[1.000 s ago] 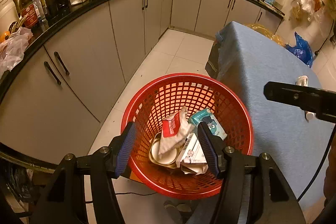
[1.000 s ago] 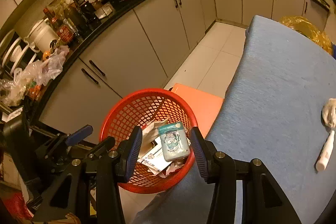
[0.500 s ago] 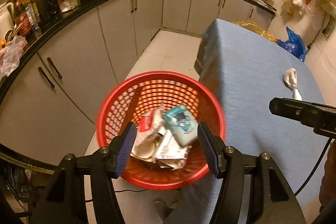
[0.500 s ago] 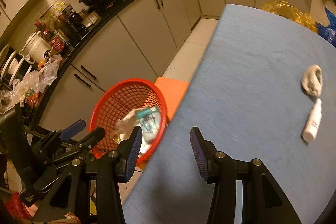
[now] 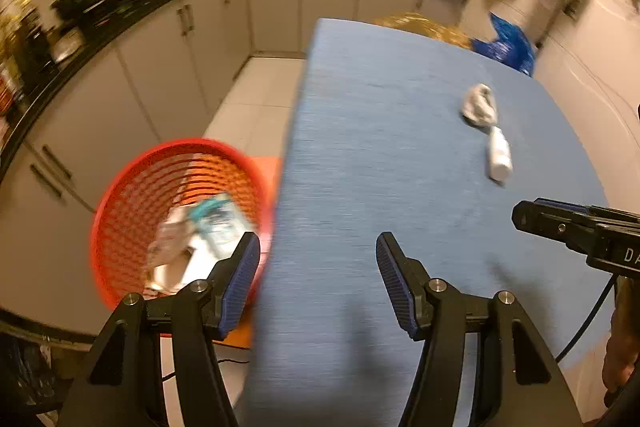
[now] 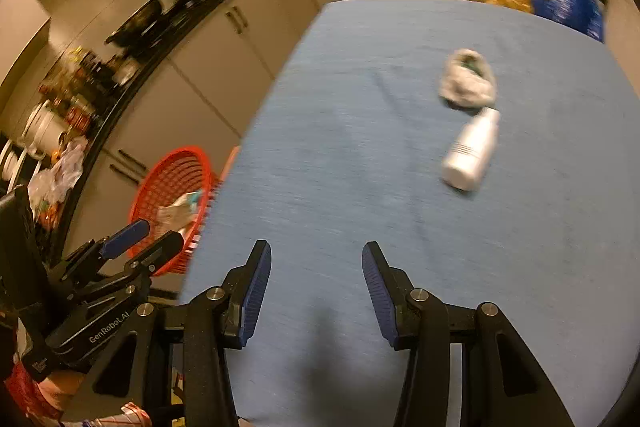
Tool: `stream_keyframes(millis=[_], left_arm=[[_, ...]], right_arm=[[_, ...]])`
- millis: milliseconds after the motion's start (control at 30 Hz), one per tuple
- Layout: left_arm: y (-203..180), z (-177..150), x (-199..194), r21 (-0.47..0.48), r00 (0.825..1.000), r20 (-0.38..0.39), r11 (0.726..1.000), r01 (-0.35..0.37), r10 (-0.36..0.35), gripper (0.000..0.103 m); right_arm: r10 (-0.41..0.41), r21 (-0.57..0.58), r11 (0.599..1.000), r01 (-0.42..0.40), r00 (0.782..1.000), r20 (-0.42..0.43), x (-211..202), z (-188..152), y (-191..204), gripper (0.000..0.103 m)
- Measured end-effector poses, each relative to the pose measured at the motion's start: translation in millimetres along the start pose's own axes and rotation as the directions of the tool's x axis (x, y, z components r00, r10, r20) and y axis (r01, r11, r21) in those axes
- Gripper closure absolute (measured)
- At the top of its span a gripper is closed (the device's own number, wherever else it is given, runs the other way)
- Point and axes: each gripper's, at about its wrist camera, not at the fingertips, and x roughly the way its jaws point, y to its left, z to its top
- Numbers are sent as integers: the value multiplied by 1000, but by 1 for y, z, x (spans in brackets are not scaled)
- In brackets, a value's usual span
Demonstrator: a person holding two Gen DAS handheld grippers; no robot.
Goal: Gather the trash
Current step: 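Return both tools to the table toward the white bottle and glove, then grasp the white bottle with left tool while right tool grasps the white glove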
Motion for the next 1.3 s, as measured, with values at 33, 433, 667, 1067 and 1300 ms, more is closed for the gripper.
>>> stream_keyframes(millis=[33,433,667,1067,1300], left_arm=[[-11,2,2,17,1000,-4,1000,10,-9,44],[-139,36,46,170,987,-83,973,153,-141,42],[-192,75,100,198,982,-124,966,167,-145,42],[-220,90,169,204,975,-199,969,141,-100,74],[-184,67,142,138,978,-165,979,148,-125,74]], right_arm=[[-5,15,1000,4,1000,3,-4,-2,-9,52],[-105,171,981,96,994,42,-65,-28,-117,52],[-152,203,969,140,987,46,-93,-41,-161,52],[-147,190,973,131,986,73,-103,-4,-186,52],[-75,113,991,66,994,82,-64,54,-170,49]])
